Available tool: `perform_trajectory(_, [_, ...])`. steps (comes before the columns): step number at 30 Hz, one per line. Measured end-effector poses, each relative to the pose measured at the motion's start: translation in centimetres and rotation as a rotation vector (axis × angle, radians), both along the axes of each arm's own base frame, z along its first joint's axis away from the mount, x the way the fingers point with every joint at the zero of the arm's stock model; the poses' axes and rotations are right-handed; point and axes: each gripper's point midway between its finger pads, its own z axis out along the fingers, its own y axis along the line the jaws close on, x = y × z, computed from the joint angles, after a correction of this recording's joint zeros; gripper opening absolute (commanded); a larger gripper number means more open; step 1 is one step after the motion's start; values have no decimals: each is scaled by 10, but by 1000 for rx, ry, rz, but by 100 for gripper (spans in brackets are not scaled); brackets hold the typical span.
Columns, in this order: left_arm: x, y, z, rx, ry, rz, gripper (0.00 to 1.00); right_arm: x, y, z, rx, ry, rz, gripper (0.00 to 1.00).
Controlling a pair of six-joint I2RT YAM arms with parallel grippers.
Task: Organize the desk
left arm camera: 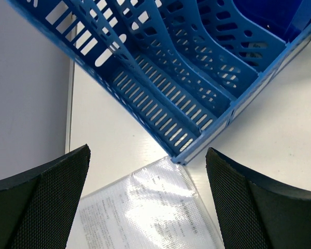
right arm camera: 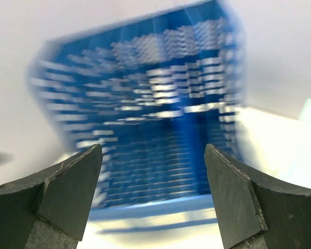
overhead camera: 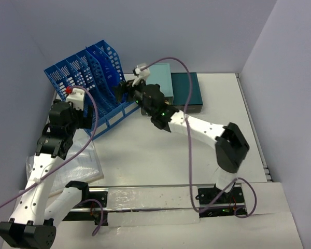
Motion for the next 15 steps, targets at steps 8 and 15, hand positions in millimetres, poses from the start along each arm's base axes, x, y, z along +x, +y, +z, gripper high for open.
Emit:
perform_trajectory(8, [-21,3,-16,6,32,-7,99,-132,76,-84,-6,332,309,84])
perform_trajectory(15, [-32,3,-22,1,39,-16,99,-250,112,-220,-275,623,522,83])
